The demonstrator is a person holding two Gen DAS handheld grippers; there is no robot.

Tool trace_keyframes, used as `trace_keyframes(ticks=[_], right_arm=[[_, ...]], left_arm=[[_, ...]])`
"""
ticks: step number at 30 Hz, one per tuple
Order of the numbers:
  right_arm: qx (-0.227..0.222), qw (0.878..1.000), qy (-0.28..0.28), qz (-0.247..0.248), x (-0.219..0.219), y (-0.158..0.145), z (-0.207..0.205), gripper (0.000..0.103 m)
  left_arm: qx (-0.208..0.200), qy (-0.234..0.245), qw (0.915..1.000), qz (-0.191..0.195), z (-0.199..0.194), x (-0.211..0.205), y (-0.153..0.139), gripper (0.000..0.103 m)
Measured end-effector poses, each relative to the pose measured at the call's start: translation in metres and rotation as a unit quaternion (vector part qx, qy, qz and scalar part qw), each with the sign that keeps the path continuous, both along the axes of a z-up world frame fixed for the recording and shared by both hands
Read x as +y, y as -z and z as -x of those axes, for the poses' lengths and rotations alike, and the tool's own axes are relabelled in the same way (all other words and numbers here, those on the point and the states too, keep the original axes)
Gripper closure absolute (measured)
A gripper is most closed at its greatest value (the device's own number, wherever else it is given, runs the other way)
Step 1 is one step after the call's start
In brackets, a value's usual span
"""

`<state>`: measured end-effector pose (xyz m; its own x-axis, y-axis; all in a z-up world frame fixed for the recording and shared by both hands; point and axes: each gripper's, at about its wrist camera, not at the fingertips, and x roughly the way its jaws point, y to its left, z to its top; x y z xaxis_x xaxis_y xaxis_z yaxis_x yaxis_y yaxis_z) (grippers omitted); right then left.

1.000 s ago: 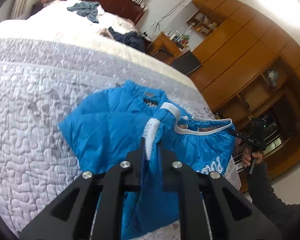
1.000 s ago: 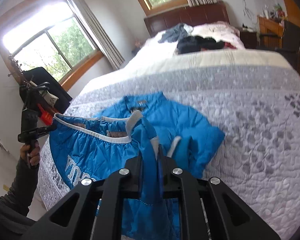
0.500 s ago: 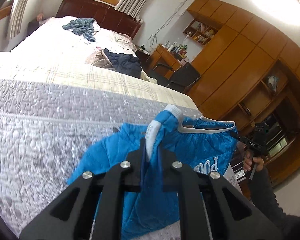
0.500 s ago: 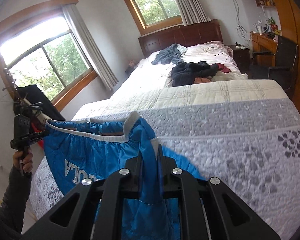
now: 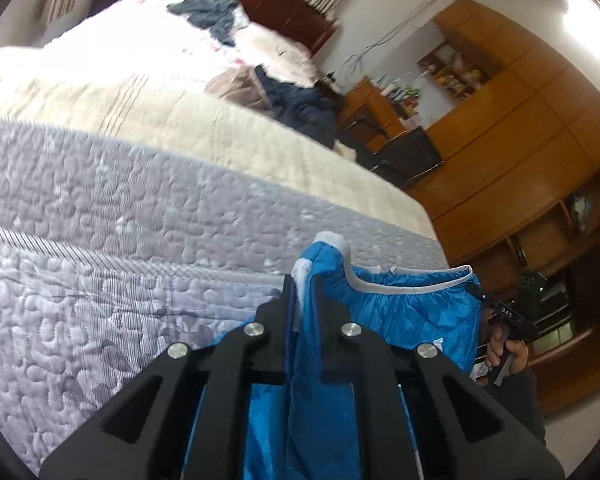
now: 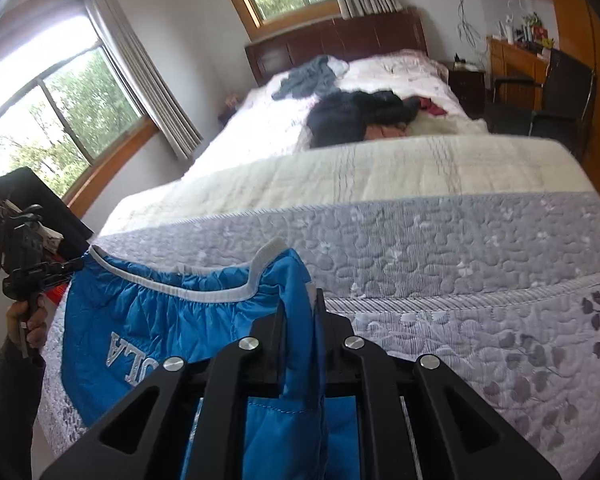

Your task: Fold large clothes

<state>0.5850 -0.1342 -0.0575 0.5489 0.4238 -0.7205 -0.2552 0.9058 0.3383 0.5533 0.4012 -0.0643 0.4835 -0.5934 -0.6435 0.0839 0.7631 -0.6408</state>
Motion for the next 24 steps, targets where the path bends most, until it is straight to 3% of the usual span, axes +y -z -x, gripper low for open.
trace_keyframes(ticks=[9,14,16,19,21,23,24], right_arm=[[0.115,0.993,0.018,0.002,-0.011,0.083,-0.039,0.087],[0.148,0.989,0.022,-0.019,-0.016,0.102,-0.04,0.077],[0.155,0.985,0.032,-0.062,-0.026,0.098,-0.038,0.052],[0.138,0.987,0.053,-0.07,-0.038,0.086,-0.034,0.051],[0.119,0.989,0.07,-0.055,-0.042,0.076,-0.026,0.052],[0.077,0.994,0.067,-0.04,-0.039,0.057,-0.009,0.053],[0.049,0.997,0.053,-0.039,-0.032,0.043,0.007,0.054]], left_arm=[[0.085,-0.008,0.9963,-0.012,-0.015,0.013,0.086,0.097],[0.084,-0.014,0.9962,0.017,-0.01,0.025,0.087,0.091],[0.071,-0.023,0.9968,0.028,-0.005,0.033,0.078,0.091],[0.043,-0.037,0.998,0.027,0.007,0.042,0.06,0.09],[0.022,-0.059,0.9978,0.023,0.019,0.047,0.042,0.079],[0.006,-0.051,0.9985,0.019,0.032,0.038,0.024,0.047],[-0.006,-0.021,0.9995,0.022,0.041,0.022,0.014,0.038]])
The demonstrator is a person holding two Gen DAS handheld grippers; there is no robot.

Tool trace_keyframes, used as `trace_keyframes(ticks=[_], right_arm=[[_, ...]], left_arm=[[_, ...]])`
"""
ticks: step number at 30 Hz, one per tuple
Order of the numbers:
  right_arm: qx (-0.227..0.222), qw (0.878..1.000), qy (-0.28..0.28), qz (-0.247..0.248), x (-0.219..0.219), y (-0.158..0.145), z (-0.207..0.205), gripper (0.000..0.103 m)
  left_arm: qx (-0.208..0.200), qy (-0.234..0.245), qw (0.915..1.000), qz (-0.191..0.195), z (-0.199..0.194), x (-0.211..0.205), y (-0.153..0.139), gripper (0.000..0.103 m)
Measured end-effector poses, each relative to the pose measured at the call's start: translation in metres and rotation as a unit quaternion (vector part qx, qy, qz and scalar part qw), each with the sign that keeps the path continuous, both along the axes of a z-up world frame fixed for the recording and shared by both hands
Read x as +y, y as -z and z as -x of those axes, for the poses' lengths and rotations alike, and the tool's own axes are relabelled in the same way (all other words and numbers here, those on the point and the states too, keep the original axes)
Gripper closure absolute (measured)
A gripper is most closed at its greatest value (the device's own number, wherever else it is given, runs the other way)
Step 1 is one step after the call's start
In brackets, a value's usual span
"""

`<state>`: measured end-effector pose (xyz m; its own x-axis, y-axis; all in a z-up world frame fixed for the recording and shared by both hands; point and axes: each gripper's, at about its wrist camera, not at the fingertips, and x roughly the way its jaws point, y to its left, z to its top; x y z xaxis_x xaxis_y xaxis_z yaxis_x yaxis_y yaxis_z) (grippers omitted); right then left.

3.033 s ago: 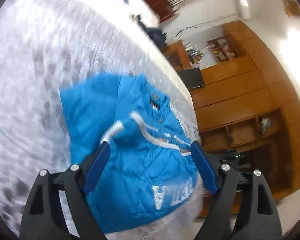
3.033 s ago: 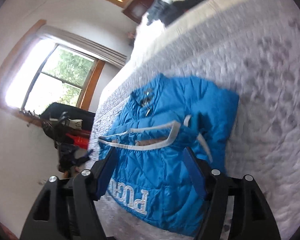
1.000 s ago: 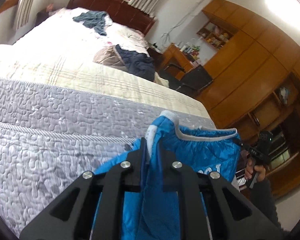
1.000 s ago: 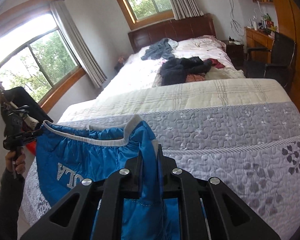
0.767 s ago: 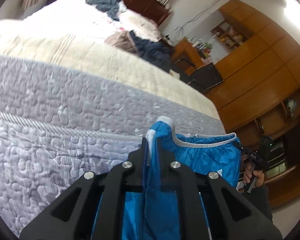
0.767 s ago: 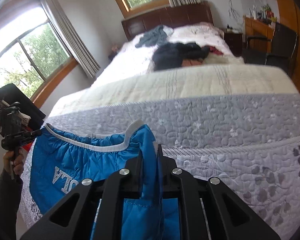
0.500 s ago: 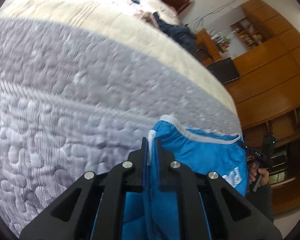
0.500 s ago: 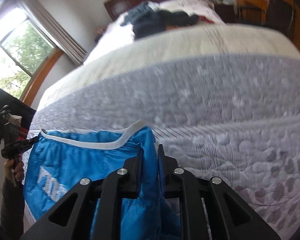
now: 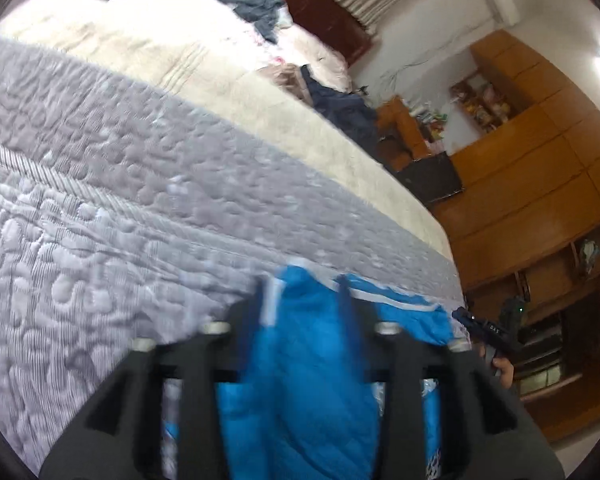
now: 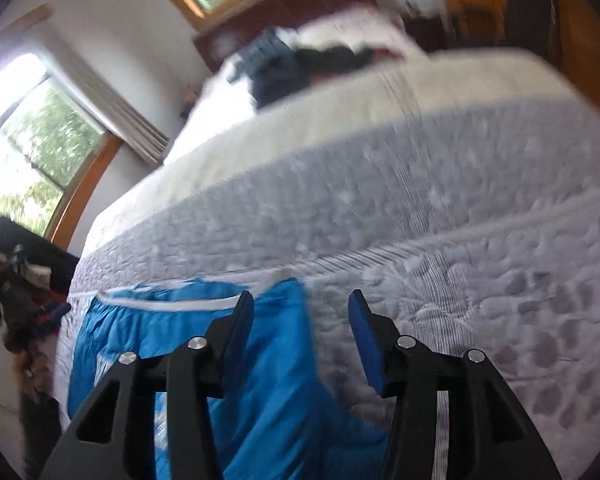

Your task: Fold large clothes

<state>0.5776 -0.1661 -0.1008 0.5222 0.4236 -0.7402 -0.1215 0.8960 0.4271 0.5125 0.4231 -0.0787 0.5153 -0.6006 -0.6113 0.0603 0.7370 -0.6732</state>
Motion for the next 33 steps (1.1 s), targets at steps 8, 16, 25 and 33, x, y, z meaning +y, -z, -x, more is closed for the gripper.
trace_keyframes(ticks=[8,16,25,33], right_arm=[[0.061,0.994,-0.083,0.026,0.054,0.04,0.033,0.063],[0.053,0.996,-0.055,0.048,0.05,0.035,0.032,0.075],[0.025,0.987,-0.156,-0.008,0.112,0.02,0.117,0.072],[0.042,0.991,-0.131,0.0,0.101,0.032,0.118,0.078]], left_arm=[[0.053,0.054,0.9925,-0.096,0.003,-0.056,0.058,0.053],[0.041,0.011,0.9938,-0.102,0.025,-0.043,0.034,0.053],[0.001,0.1,0.9936,-0.052,0.104,-0.083,0.038,0.053],[-0.004,0.048,0.9988,-0.013,0.114,-0.045,0.033,0.054]])
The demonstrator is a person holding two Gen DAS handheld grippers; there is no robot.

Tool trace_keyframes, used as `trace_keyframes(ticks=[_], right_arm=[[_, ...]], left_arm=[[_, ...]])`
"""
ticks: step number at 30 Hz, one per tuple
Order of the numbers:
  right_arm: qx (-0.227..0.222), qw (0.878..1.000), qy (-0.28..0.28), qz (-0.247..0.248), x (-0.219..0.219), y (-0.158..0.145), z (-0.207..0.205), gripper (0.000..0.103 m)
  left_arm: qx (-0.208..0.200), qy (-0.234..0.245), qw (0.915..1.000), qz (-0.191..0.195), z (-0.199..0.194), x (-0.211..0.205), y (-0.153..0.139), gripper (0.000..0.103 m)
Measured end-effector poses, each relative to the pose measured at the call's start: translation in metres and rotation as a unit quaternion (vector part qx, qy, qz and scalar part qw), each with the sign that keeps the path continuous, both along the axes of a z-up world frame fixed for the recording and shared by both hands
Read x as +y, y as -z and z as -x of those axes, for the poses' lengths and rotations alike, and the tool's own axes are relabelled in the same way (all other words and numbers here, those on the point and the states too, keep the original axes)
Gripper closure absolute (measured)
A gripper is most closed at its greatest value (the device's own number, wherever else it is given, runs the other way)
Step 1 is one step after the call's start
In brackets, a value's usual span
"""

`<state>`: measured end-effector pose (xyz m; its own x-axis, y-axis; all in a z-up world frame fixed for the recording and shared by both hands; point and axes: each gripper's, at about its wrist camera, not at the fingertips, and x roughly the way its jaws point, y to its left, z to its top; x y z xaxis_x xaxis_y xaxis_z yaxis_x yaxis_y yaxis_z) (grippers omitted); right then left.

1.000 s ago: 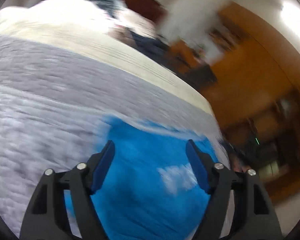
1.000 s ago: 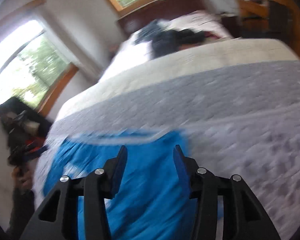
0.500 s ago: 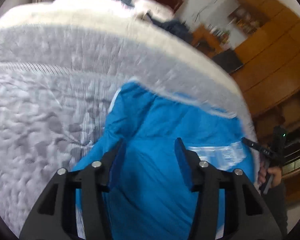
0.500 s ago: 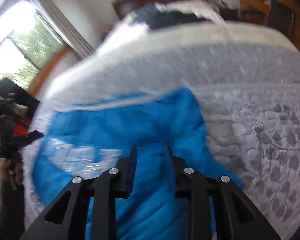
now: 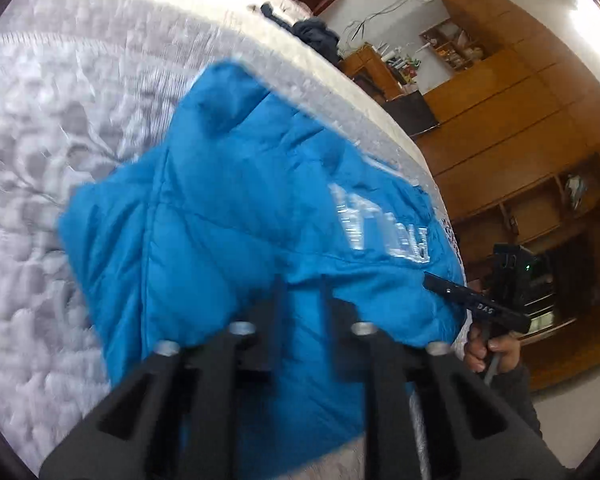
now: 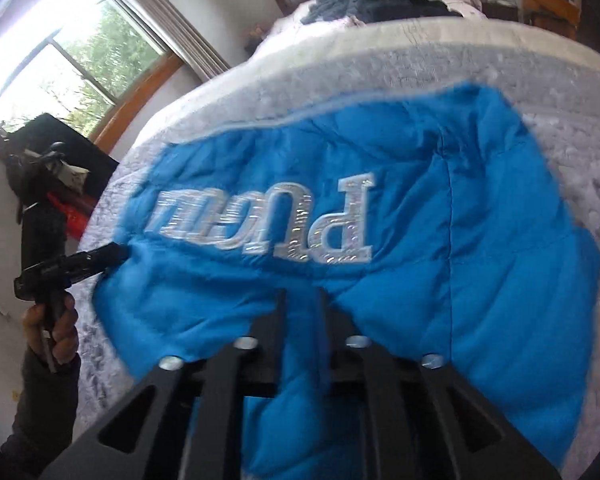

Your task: Fold large clothes

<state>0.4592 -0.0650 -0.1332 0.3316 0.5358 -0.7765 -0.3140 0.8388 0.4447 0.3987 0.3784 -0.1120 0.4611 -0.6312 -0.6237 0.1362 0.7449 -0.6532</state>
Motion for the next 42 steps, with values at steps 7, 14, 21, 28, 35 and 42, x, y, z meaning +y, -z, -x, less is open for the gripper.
trace_keyframes(ticks=[7,14,21,28,35,42], right_arm=[[-0.02,0.999,-0.007,-0.048,-0.01,-0.015,0.045,0.075],[-0.01,0.999,0.015,-0.046,-0.014,0.002,0.052,0.079],[-0.025,0.993,0.112,-0.034,-0.102,0.001,0.069,0.078],[-0.064,0.991,0.119,0.015,-0.088,-0.021,0.089,0.053],[-0.208,0.953,-0.005,0.22,0.008,-0.06,0.183,0.018],[-0.286,0.895,-0.118,0.32,0.127,-0.034,0.243,0.014]], left_arm=[[-0.048,0.116,0.9918,0.023,0.041,-0.088,-0.027,0.041],[0.019,0.086,0.9954,0.037,0.023,-0.072,0.018,0.056],[0.006,0.066,0.9978,0.007,0.036,-0.042,0.023,0.036],[-0.01,0.052,0.9985,0.016,0.052,0.01,-0.011,0.023],[0.05,-0.031,0.9983,0.0,0.057,0.115,-0.026,0.012],[0.097,-0.035,0.9938,0.041,0.041,0.142,0.01,0.012]])
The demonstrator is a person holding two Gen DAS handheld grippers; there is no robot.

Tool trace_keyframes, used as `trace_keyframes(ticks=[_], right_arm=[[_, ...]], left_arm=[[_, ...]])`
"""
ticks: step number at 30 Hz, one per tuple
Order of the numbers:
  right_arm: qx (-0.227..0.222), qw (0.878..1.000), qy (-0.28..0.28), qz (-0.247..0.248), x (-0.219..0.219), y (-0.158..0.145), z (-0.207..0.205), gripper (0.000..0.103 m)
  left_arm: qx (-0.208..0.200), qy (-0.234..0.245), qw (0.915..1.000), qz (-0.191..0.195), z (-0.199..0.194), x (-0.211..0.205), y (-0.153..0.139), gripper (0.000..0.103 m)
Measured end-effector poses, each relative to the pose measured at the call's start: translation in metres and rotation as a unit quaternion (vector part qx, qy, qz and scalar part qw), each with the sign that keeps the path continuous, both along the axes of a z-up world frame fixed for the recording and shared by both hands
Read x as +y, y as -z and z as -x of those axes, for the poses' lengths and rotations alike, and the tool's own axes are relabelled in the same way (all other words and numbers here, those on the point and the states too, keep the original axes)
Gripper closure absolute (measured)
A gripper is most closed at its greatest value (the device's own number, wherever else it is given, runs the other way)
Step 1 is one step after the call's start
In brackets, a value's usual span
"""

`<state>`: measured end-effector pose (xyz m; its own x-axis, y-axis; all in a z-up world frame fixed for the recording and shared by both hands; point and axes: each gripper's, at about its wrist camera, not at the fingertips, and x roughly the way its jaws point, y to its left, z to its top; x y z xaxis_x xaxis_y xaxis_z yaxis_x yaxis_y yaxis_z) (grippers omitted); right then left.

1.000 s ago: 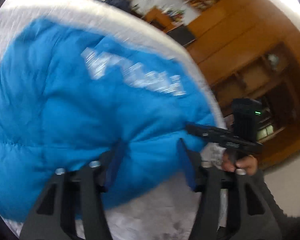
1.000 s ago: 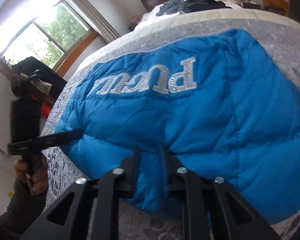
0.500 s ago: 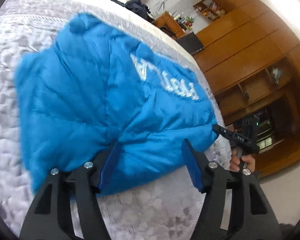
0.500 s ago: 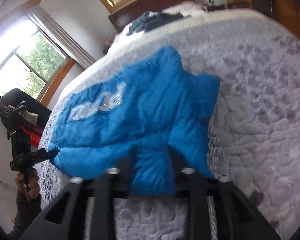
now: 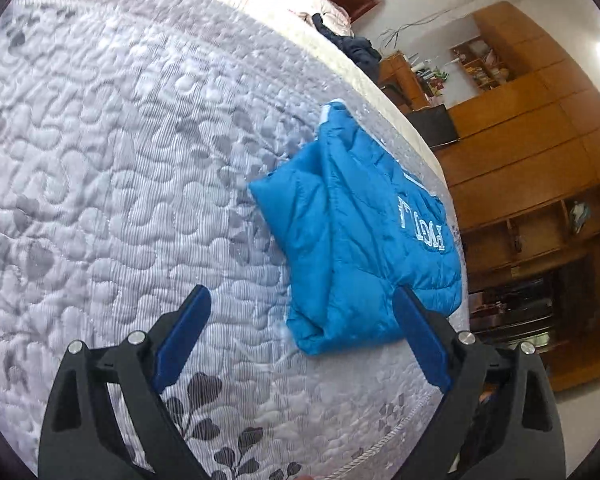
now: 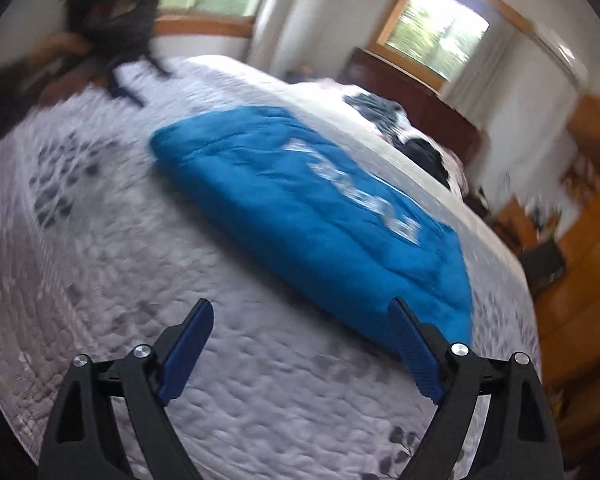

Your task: Fold large clothes

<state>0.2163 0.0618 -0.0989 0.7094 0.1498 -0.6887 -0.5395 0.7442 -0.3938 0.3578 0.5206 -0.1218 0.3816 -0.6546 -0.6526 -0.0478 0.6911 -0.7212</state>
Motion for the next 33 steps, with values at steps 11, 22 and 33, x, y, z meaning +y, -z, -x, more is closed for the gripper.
trace_keyframes(ticks=[11,22,33], right_arm=[[-0.018,0.993,-0.068,0.091,0.116,0.049,-0.01,0.014],[-0.051,0.987,-0.078,0.128,0.163,0.072,-0.05,0.015],[-0.059,0.985,-0.084,0.138,0.184,0.087,-0.075,0.016]], left_arm=[[0.015,0.007,0.9969,0.077,-0.057,-0.012,0.038,0.012],[0.018,0.05,0.9937,0.099,-0.112,-0.044,0.056,0.012],[0.018,0.094,0.9911,0.093,-0.165,-0.083,0.056,0.013]])
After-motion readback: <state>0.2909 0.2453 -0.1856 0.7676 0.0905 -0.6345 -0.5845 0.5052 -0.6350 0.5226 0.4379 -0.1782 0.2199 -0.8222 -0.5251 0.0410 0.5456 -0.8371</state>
